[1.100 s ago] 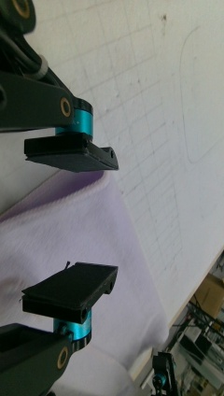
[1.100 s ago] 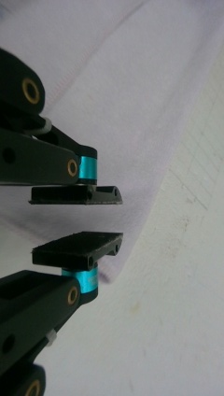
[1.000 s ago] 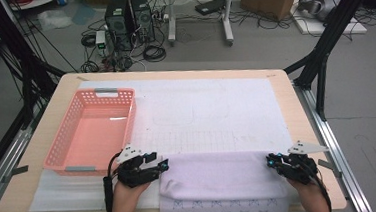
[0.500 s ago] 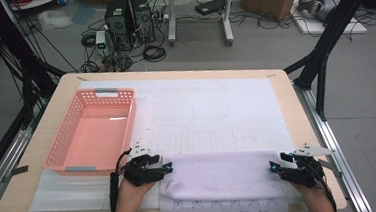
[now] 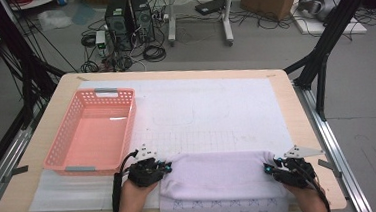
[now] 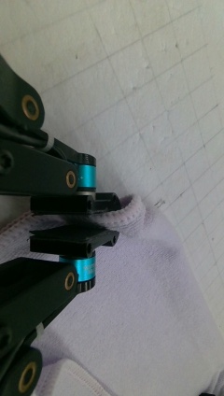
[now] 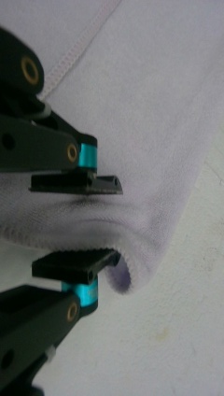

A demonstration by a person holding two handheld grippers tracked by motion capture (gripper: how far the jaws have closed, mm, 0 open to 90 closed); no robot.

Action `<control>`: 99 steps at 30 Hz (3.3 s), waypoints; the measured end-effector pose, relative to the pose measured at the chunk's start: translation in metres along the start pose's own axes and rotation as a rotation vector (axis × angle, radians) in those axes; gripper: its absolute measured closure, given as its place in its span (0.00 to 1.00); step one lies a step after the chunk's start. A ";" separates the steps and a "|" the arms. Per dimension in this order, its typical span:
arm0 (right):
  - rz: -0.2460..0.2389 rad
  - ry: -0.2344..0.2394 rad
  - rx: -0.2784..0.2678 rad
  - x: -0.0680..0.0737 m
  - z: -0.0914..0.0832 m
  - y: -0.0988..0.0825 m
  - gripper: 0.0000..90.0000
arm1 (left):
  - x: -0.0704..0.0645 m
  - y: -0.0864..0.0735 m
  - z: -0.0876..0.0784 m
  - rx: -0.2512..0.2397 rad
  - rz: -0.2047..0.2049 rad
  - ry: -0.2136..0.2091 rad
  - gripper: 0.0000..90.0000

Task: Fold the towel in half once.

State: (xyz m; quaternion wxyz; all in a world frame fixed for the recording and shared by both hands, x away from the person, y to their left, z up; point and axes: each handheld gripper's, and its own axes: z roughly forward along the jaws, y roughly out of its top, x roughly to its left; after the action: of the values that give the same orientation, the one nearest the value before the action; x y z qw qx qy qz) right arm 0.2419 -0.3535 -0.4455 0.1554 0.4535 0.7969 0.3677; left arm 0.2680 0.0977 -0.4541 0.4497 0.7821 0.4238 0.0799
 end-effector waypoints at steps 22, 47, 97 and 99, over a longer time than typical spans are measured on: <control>0.017 0.051 -0.129 -0.012 -0.012 0.011 0.92 | 0.013 0.028 -0.012 -0.172 -0.029 0.008 0.96; -0.016 -0.068 -0.130 -0.073 0.058 0.121 0.92 | 0.078 0.112 0.036 -0.185 -0.087 0.171 0.96; 0.017 0.043 -0.063 -0.049 0.018 0.043 0.95 | 0.010 0.026 0.007 -0.102 0.003 -0.002 0.97; 0.008 0.048 -0.080 -0.042 0.012 0.033 0.95 | 0.004 0.018 0.000 -0.117 0.008 -0.009 0.97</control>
State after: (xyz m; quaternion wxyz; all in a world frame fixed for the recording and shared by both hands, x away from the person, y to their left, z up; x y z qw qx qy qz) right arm 0.2919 -0.3729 -0.4335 0.1529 0.4411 0.7832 0.4107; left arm 0.2816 0.0967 -0.4414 0.4963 0.7566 0.4131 0.1031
